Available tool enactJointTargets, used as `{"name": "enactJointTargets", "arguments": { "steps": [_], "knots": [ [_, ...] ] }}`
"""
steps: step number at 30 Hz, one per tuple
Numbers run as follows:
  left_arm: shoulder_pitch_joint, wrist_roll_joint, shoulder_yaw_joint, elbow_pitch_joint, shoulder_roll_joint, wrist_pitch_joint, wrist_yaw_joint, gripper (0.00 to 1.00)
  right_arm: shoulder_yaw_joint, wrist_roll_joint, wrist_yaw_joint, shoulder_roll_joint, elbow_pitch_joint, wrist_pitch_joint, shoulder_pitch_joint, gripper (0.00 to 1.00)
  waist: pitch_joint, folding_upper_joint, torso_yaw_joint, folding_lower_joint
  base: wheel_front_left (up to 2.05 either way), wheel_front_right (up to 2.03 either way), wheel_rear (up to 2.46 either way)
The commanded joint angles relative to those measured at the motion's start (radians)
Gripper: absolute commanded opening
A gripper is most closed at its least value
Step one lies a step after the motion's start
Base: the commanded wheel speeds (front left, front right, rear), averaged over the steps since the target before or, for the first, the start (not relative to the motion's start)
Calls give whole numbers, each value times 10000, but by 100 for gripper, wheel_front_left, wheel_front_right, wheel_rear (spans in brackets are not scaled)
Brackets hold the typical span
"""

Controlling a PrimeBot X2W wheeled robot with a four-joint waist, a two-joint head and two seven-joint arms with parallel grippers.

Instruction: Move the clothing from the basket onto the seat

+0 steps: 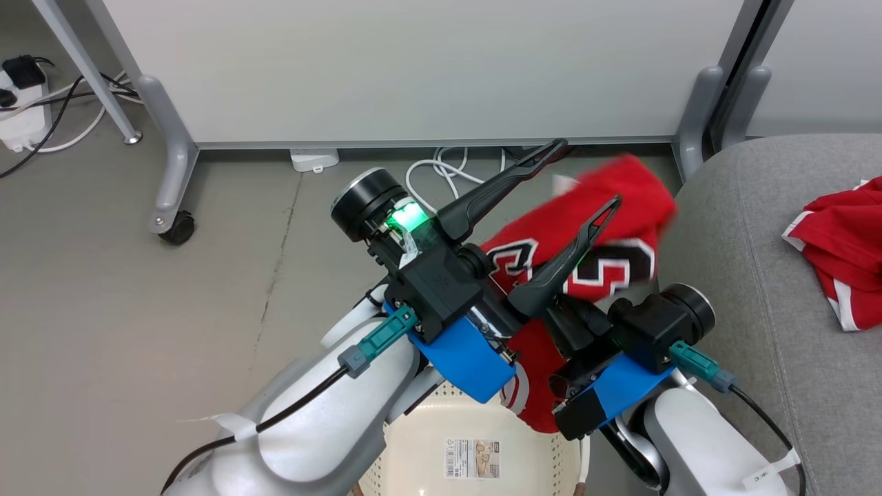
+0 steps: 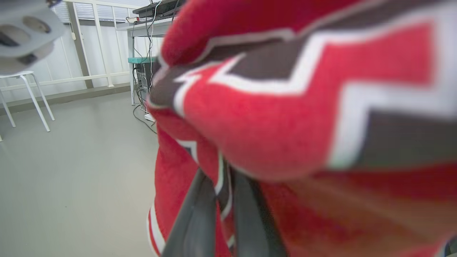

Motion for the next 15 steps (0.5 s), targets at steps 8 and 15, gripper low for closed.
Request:
{"name": "enactJointTargets", "arguments": {
  "steps": [8, 15],
  "knots": [
    [117, 159, 164, 96, 27, -44, 91, 100, -232, 65, 1, -51, -141, -5, 46, 0, 196, 0, -209, -1, 0, 0, 0],
    [147, 203, 94, 147, 89, -44, 92, 100, -524, -63, 1, 14, -295, -5, 191, 0, 475, 0, -749, -1, 0, 0, 0]
  ]
}}
